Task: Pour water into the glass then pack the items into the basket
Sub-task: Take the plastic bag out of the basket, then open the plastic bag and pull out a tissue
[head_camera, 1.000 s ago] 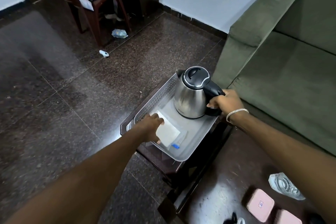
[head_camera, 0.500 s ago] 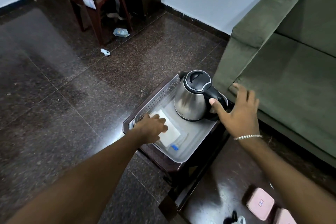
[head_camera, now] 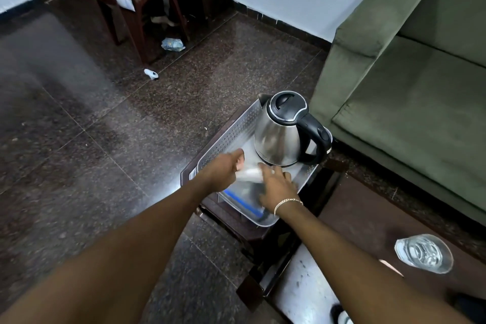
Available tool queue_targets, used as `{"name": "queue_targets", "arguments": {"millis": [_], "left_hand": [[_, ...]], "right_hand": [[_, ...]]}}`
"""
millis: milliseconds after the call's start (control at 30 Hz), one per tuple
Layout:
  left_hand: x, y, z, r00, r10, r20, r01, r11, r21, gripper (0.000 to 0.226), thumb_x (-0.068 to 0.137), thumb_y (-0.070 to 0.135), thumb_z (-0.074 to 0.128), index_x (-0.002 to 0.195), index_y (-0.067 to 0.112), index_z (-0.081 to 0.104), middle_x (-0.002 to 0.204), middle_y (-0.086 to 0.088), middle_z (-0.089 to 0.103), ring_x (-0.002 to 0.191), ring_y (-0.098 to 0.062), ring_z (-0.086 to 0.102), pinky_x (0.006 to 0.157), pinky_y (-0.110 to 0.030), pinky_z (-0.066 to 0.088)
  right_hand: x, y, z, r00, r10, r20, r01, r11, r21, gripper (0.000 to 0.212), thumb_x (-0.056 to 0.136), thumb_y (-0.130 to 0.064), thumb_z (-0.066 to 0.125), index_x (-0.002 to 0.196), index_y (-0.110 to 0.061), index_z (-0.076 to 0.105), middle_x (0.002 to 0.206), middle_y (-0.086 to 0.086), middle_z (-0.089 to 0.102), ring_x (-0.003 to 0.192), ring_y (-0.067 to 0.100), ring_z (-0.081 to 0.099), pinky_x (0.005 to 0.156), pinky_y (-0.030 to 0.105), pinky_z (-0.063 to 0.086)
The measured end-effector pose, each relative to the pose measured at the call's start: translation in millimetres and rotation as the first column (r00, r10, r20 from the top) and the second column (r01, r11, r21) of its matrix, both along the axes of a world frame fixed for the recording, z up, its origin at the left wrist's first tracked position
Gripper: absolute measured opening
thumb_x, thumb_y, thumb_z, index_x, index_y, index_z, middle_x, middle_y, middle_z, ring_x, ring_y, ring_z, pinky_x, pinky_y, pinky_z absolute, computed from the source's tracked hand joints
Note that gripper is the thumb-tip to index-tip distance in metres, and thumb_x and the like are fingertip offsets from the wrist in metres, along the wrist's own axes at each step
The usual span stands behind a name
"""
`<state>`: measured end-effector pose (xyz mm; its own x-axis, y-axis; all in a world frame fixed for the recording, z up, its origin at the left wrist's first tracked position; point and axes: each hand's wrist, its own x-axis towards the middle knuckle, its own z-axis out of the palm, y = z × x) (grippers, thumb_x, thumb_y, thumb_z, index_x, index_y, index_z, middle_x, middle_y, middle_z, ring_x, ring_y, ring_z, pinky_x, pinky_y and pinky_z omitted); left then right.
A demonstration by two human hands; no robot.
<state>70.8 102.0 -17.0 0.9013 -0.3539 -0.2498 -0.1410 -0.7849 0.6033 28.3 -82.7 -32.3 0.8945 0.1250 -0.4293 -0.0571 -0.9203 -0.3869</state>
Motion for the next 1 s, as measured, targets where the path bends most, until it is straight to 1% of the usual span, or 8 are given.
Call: {"name": "queue_targets", "arguments": {"millis": [67, 133, 333, 400, 467, 600, 800, 1000], "left_hand": [[1.5, 5.1, 1.2, 0.993, 0.120, 0.017, -0.117, 0.986, -0.116, 0.022, 0.085, -0.015, 0.047, 0.089, 0.006, 0.053, 0.074, -0.011, 0.054, 0.070, -0.029, 0.050, 0.067, -0.043, 0.040], [3.2, 8.6, 6.6, 0.971, 0.235, -0.036, -0.237, 0.947, -0.216, 0.024, 0.089, -0.015, 0.045, 0.088, 0.008, 0.053, 0.074, -0.013, 0.050, 0.070, -0.020, 0.043, 0.063, -0.038, 0.035], [2.9, 0.3, 47.3, 0.732, 0.544, -0.410, -0.681, 0.589, -0.435, 0.032, 0.092, -0.011, 0.036, 0.083, 0.013, 0.054, 0.069, -0.008, 0.058, 0.063, -0.022, 0.048, 0.054, -0.027, 0.040], [0.0, -8.0, 68.3, 0.658, 0.425, -0.621, -0.752, 0.406, -0.519, 0.035, 0.110, 0.024, 0.035, 0.104, 0.009, 0.067, 0.097, -0.012, 0.077, 0.085, -0.032, 0.067, 0.075, -0.030, 0.057], [-4.7, -12.3, 83.7, 0.667, 0.171, -0.725, -0.732, 0.331, -0.595, 0.073, 0.103, 0.067, 0.024, 0.131, 0.014, 0.065, 0.126, -0.014, 0.072, 0.114, -0.032, 0.070, 0.097, -0.046, 0.057], [-25.8, -37.3, 98.7, 0.638, 0.000, -0.770, -0.725, 0.336, -0.601, 0.059, 0.097, 0.057, 0.051, 0.132, 0.011, 0.066, 0.134, -0.018, 0.068, 0.119, -0.032, 0.068, 0.090, -0.046, 0.060], [-64.4, -122.6, 95.3, 0.611, -0.053, -0.790, -0.735, 0.332, -0.591, 0.048, 0.096, 0.028, 0.063, 0.130, -0.007, 0.060, 0.123, -0.023, 0.071, 0.108, -0.034, 0.071, 0.091, -0.047, 0.059], [-117.8, -233.3, 96.9, 0.818, 0.231, -0.526, -0.507, 0.723, -0.470, 0.042, 0.087, 0.025, 0.081, 0.119, 0.009, 0.058, 0.097, -0.010, 0.064, 0.085, -0.020, 0.062, 0.079, -0.037, 0.053]], "right_hand": [[8.7, -3.0, -1.0, 0.968, -0.221, -0.122, 0.246, 0.932, 0.266, 0.064, 0.072, -0.021, 0.078, 0.132, -0.022, 0.057, 0.124, 0.009, 0.060, 0.112, 0.030, 0.059, 0.095, 0.037, 0.050], [13.8, -5.6, 6.3, 0.877, -0.386, -0.287, 0.481, 0.729, 0.488, 0.046, 0.068, -0.012, 0.085, 0.110, -0.010, 0.068, 0.102, 0.011, 0.073, 0.094, 0.027, 0.069, 0.081, 0.032, 0.054], [-1.3, -26.6, 51.6, 0.737, -0.392, -0.551, 0.675, 0.464, 0.573, 0.016, 0.077, -0.009, 0.078, 0.086, -0.017, 0.068, 0.072, 0.001, 0.073, 0.062, 0.012, 0.070, 0.054, 0.021, 0.042], [-9.5, -45.0, 78.1, 0.747, -0.435, -0.503, 0.661, 0.405, 0.632, 0.009, 0.079, -0.010, 0.077, 0.083, -0.016, 0.071, 0.073, 0.000, 0.072, 0.066, 0.012, 0.066, 0.057, 0.022, 0.044], [-19.0, -67.1, 108.8, 0.757, -0.449, -0.475, 0.628, 0.301, 0.717, 0.004, 0.082, -0.011, 0.075, 0.084, -0.014, 0.073, 0.078, 0.001, 0.073, 0.069, 0.013, 0.063, 0.060, 0.024, 0.047], [-40.9, -112.5, 160.7, 0.767, -0.469, -0.437, 0.531, 0.082, 0.843, 0.002, 0.085, -0.011, 0.072, 0.085, -0.011, 0.074, 0.088, 0.016, 0.075, 0.076, 0.024, 0.071, 0.070, 0.035, 0.057], [-85.2, -183.2, 204.2, 0.726, -0.587, -0.359, 0.426, -0.027, 0.904, 0.032, 0.077, -0.018, 0.082, 0.103, 0.000, 0.075, 0.104, 0.030, 0.072, 0.089, 0.033, 0.068, 0.091, 0.048, 0.055], [-150.2, -251.7, 219.9, 0.596, -0.763, -0.249, 0.408, 0.020, 0.913, 0.027, 0.077, -0.016, 0.080, 0.102, -0.008, 0.078, 0.098, 0.021, 0.076, 0.084, 0.029, 0.072, 0.083, 0.044, 0.059]]}}
